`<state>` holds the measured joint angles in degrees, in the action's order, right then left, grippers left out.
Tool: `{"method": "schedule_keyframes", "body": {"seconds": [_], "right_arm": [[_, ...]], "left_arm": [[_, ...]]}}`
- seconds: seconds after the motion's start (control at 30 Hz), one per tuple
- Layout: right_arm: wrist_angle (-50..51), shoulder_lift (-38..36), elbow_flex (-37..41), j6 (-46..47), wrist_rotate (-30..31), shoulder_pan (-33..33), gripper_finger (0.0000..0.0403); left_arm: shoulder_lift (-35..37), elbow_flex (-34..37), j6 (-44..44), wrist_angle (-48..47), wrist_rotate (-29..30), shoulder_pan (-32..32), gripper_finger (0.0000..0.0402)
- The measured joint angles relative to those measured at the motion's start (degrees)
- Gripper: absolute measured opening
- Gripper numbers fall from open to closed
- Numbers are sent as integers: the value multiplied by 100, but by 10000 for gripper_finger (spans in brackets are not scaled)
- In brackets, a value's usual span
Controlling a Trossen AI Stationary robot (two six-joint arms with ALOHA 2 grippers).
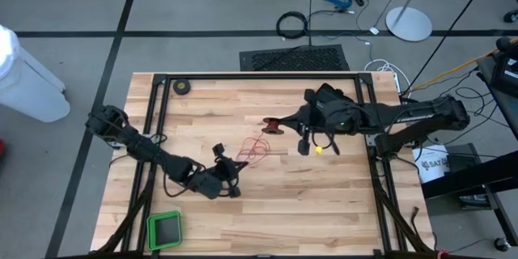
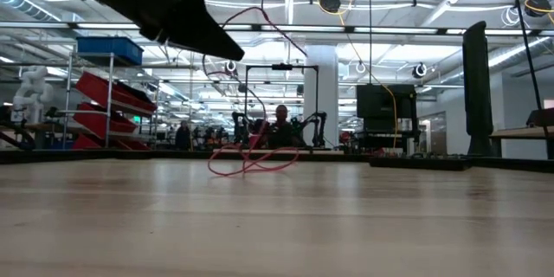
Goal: Coil cords
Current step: Coil the red wire into the spool
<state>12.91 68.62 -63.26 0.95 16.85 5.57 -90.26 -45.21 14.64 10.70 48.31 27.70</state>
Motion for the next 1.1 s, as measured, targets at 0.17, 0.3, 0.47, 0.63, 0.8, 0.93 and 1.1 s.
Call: {"method": "schedule_keyframes", "body": {"seconds": [0.17, 0.3, 0.47, 0.63, 0.8, 0.93, 1.1], "right_arm": [[-20, -242, 0, -15, -1, 3, 0], [-22, -432, 0, -17, 1, 3, 0], [-28, -662, 0, -15, 230, 6, 0], [-35, -996, 0, -60, 407, -38, 0], [-134, -1305, 0, -163, 417, -38, 0], [-131, -1455, 0, -191, 418, -38, 0], [-78, -1457, 0, -208, 412, -36, 0]], "left_arm": [[0, 0, 327, -227, 14, 157, 3], [1, 0, 642, -411, -6, 251, 3], [2, 0, 803, -534, -393, 360, 2], [2, 0, 925, -548, -1244, 425, 2], [2, 0, 1047, -549, -1766, 549, 2], [2, -2, 1086, -577, -1945, 585, 2], [4, -11, 1268, -506, -2350, 609, 19]]}}
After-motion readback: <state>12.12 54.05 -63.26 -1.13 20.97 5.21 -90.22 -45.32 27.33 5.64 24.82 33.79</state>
